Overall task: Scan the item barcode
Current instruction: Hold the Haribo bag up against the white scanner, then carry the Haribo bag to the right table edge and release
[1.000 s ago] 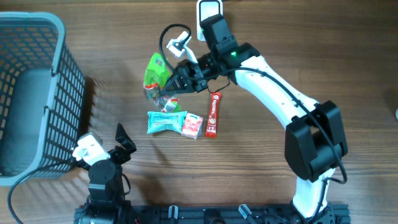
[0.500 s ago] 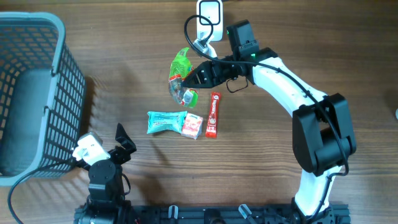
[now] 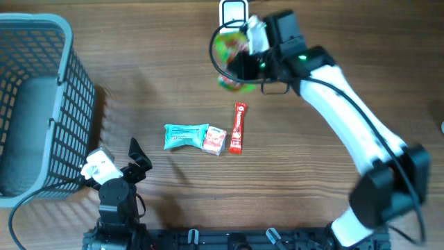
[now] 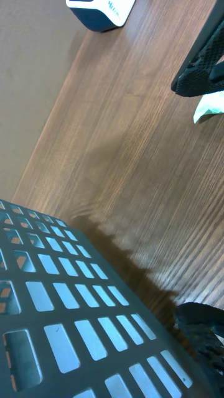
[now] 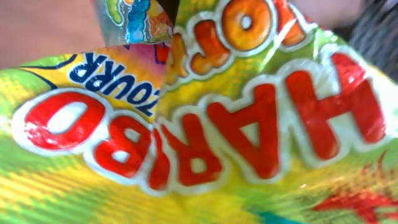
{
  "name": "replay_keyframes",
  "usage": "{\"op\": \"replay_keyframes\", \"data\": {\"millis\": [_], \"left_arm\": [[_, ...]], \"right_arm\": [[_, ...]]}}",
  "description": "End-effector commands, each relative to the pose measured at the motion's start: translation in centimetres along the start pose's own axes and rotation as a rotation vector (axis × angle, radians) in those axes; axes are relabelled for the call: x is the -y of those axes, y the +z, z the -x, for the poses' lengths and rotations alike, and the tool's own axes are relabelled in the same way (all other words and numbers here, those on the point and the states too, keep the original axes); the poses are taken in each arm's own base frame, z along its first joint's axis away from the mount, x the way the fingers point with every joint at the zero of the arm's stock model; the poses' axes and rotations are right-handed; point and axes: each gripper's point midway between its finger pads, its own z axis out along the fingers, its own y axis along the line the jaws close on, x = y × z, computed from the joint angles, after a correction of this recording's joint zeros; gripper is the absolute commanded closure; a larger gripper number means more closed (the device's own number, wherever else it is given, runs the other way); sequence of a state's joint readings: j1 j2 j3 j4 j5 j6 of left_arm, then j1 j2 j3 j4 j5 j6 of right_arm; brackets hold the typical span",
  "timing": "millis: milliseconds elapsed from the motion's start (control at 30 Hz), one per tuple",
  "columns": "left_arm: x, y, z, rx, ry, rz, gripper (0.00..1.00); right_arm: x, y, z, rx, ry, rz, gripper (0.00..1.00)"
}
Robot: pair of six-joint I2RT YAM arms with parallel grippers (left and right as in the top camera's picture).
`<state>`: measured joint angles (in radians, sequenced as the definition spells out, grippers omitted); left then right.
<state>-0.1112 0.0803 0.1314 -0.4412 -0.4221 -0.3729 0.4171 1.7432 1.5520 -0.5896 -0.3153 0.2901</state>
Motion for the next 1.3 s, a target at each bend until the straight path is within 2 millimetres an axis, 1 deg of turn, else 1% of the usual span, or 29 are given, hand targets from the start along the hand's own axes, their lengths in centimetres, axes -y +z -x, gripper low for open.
{"op": "replay_keyframes", "data": {"millis": [0,33,67,133,200,300,433,533,567,667,733,767,833,867,933,1000,1033,1067,1100,1133,1167,1200,1233,1267], "left_arm": [[-0.1,0.0,0.1,0.008,-0.002,0.006,0.0],[-0.1,0.0,0.1,0.008,-0.002,0.006,0.0],[-0.1,0.0,0.1,0.008,-0.002,0.006,0.0],[-0.1,0.0,0.1,0.008,-0.002,0.006,0.0],[-0.1,0.0,0.1,0.008,-0.002,0.006,0.0],[-0.1,0.0,0.1,0.008,-0.002,0.006,0.0],[-0.1,0.0,0.1,0.008,-0.002,0.006,0.0],[-0.1,0.0,0.1,0.008,-0.002,0.006,0.0],[-0.1,0.0,0.1,0.008,-0.002,0.006,0.0],[-0.1,0.0,0.1,0.008,-0.002,0.006,0.0],[-0.1,0.0,0.1,0.008,-0.002,0.006,0.0],[-0.1,0.0,0.1,0.008,-0.002,0.006,0.0],[-0.1,0.0,0.1,0.008,-0.002,0.006,0.0],[-0.1,0.0,0.1,0.008,-0.002,0.006,0.0],[-0.1,0.0,0.1,0.008,-0.002,0.006,0.0],[-0.1,0.0,0.1,0.008,-0.002,0.006,0.0],[-0.1,0.0,0.1,0.008,-0.002,0.006,0.0],[-0.1,0.0,0.1,0.008,-0.002,0.006,0.0],[-0.1,0.0,0.1,0.008,-0.002,0.006,0.0],[-0.1,0.0,0.1,0.008,-0.002,0.006,0.0],[-0.1,0.0,0.1,0.008,-0.002,0.006,0.0],[-0.1,0.0,0.1,0.008,-0.002,0.006,0.0],[-0.1,0.0,0.1,0.008,-0.002,0.006,0.0],[-0.1,0.0,0.1,0.008,-0.002,0.006,0.0]], "right_arm": [[4.4,-3.2,6.4,0.272,-0.114,-0.375,0.96],[5.1,-2.7,7.8,0.325,-0.148,-0.417,0.96],[5.6,-1.8,9.6,0.398,-0.181,-0.451,0.96],[6.5,0.4,11.3,0.478,-0.203,-0.472,0.96],[7.1,4.1,12.8,0.576,-0.253,-0.459,0.95],[8.5,7.8,13.9,0.639,-0.25,-0.478,0.95],[9.3,12.0,15.8,0.659,-0.265,-0.481,0.95],[10.2,12.8,17.0,0.678,-0.255,-0.533,0.95],[10.4,13.2,17.0,0.673,-0.257,-0.535,0.95],[11.1,14.3,15.9,0.616,-0.256,-0.548,0.95],[11.4,14.2,15.8,0.608,-0.253,-0.562,0.95],[11.5,13.8,15.9,0.593,-0.25,-0.582,0.95],[11.4,13.4,16.0,0.539,-0.252,-0.595,0.95],[11.3,12.6,16.2,0.508,-0.25,-0.615,0.96],[11.3,8.9,16.6,0.421,-0.243,-0.683,0.96],[12.8,3.4,15.5,0.317,-0.194,-0.836,0.96],[14.1,-0.5,14.0,0.25,-0.146,-0.944,0.96],[15.5,-4.0,12.3,0.178,-0.092,-1.019,0.96],[16.7,-6.7,10.7,0.115,-0.043,-1.056,0.96],[18.5,-9.7,8.8,0.053,0.039,-1.103,0.96],[20.7,-12.7,6.9,0.004,0.14,-1.157,0.96],[23.4,-15.4,5.3,-0.029,0.248,-1.215,0.96],[25.9,-17.2,4.2,-0.047,0.326,-1.247,0.96],[28.0,-18.2,3.4,-0.058,0.382,-1.259,0.96]]}}
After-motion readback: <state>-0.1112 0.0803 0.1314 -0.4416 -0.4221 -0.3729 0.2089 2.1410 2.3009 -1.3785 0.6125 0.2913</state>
